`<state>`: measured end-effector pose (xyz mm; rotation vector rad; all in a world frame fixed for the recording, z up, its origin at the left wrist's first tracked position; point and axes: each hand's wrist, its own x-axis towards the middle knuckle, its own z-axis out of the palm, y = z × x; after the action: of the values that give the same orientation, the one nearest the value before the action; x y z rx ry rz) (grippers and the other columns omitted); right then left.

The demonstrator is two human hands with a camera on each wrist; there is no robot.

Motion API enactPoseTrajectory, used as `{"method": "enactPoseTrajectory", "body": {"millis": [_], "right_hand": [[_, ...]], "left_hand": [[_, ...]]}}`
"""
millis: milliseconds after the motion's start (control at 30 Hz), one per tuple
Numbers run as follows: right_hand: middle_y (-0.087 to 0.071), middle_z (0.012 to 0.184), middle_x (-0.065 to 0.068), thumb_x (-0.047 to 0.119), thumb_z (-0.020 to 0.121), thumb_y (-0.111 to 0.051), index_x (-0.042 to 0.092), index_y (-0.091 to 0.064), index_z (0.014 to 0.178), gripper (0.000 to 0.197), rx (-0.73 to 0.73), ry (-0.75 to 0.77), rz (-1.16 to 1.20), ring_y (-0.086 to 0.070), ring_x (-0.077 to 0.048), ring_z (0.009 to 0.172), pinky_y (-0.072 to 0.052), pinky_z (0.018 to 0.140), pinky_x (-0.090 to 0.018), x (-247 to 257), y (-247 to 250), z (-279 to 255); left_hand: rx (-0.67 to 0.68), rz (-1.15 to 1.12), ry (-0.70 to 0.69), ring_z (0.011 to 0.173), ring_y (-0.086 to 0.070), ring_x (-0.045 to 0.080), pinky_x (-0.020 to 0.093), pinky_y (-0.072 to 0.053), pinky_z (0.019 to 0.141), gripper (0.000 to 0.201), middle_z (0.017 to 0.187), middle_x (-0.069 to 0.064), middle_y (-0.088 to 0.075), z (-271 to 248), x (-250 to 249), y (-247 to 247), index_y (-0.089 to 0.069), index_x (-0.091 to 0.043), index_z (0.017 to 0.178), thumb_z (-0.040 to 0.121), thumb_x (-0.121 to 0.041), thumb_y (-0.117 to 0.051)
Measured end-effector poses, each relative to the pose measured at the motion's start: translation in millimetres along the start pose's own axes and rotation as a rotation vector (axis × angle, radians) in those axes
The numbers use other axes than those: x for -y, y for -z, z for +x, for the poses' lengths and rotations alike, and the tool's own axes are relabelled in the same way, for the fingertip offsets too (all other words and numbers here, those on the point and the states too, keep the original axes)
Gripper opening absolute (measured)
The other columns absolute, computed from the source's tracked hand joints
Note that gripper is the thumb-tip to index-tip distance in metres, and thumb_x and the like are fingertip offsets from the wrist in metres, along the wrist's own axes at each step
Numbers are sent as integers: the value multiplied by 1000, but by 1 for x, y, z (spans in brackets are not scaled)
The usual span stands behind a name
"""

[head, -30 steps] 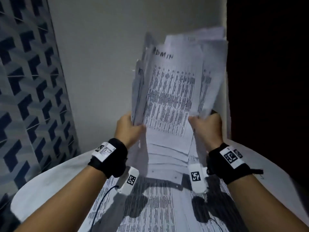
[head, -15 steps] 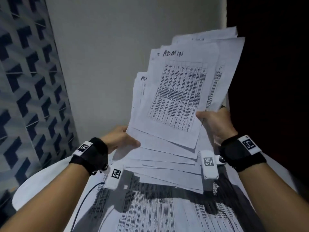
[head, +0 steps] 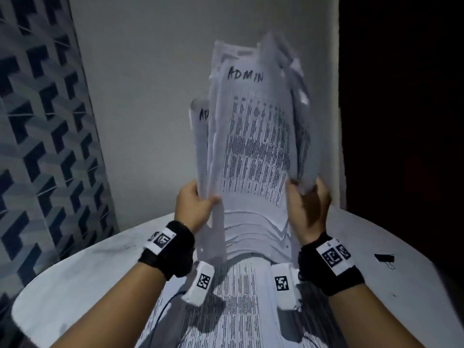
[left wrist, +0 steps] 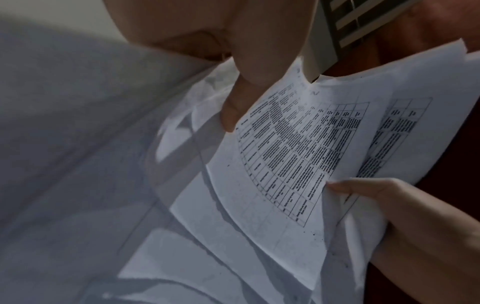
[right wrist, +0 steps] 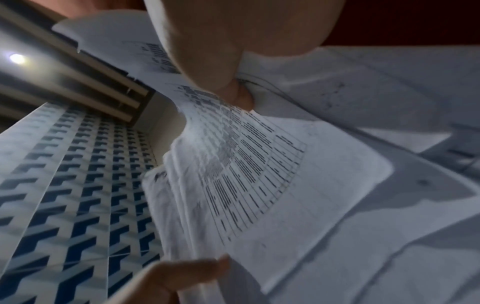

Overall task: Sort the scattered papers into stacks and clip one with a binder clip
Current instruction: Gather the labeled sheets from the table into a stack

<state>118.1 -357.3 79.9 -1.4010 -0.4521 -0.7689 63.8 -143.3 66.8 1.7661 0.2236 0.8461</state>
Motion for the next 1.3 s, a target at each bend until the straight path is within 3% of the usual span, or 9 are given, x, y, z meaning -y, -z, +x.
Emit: {"method": "enactPoseTrajectory", "body": {"millis": [100, 300, 600, 700, 1000, 1067, 1133, 1200, 1300], "right_hand": [[-68, 75, 10, 2, 87, -65, 9, -73, 90, 11, 53, -174, -31, -58, 8, 59, -45, 60, -11, -7, -3, -2], [-75, 77, 25, 3, 84, -70, 24, -74, 86, 22, 93, -305, 96, -70, 9, 72, -52, 63, -10, -11, -2, -2], [-78, 90, 7, 5, 79, -76, 14, -75, 89, 14, 97, -339, 174, -75, -11, 86, -56, 74, -24, -7, -2, 20], [-62, 83, 1, 11, 77, -66, 12, -65, 82, 5, 67, -358, 229, -58, -14, 77, -44, 74, -30, -7, 4, 29], [-50, 80, 10, 1, 96, -49, 14, -53, 91, 14, 126, -363, 294, -49, -6, 73, -41, 57, -6, -2, 0, 29], [-50, 88, 18, 0, 100, -45, 18, -54, 102, 21, 132, -328, 324, -49, 10, 73, -40, 66, -2, 1, 1, 27], [-54, 93, 12, 3, 96, -45, 25, -54, 97, 24, 78, -296, 322, -53, 3, 83, -39, 87, -16, -3, 3, 27], [-53, 95, 9, 14, 80, -49, 26, -51, 92, 17, 132, -325, 304, -49, -13, 100, -36, 93, -31, -9, 5, 23], [-67, 100, -3, 4, 76, -58, 5, -61, 112, 37, 398, -277, 299, -67, -12, 96, -53, 78, -20, -9, 7, 13]], "left_hand": [[6, -84, 85, 89, -73, 21, 37, -58, 86, 31, 95, 4, -76, -5, 11, 1, -70, -16, 96, 73, -1, -84], [28, -242, 119, 90, -74, 10, 23, -59, 75, 39, 101, -1, -76, -2, 11, 5, -68, -15, 106, 75, 4, -82], [28, -342, 63, 100, -75, 20, 27, -61, 80, 57, 110, 8, -77, 6, 5, 8, -64, -5, 123, 71, -2, -87], [54, -377, 58, 101, -74, 19, 32, -61, 84, 65, 114, 6, -76, 6, 2, 15, -60, -10, 127, 69, 0, -86], [142, -345, 53, 107, -72, 22, 40, -57, 96, 62, 117, 8, -75, 3, -2, 13, -60, -9, 128, 72, 1, -84], [130, -335, 34, 106, -72, 23, 41, -58, 93, 64, 118, 10, -74, 4, -4, 12, -58, -9, 129, 72, -1, -85], [106, -344, 29, 105, -72, 26, 45, -58, 93, 67, 116, 12, -73, 7, -4, 14, -55, -7, 131, 70, 1, -82], [101, -319, 22, 103, -72, 25, 49, -56, 96, 62, 113, 11, -73, 5, -1, 15, -56, -7, 128, 71, 6, -76], [101, -299, 4, 104, -71, 14, 39, -56, 98, 50, 116, 4, -72, 1, 3, 11, -56, -11, 125, 82, 8, -72]]}}
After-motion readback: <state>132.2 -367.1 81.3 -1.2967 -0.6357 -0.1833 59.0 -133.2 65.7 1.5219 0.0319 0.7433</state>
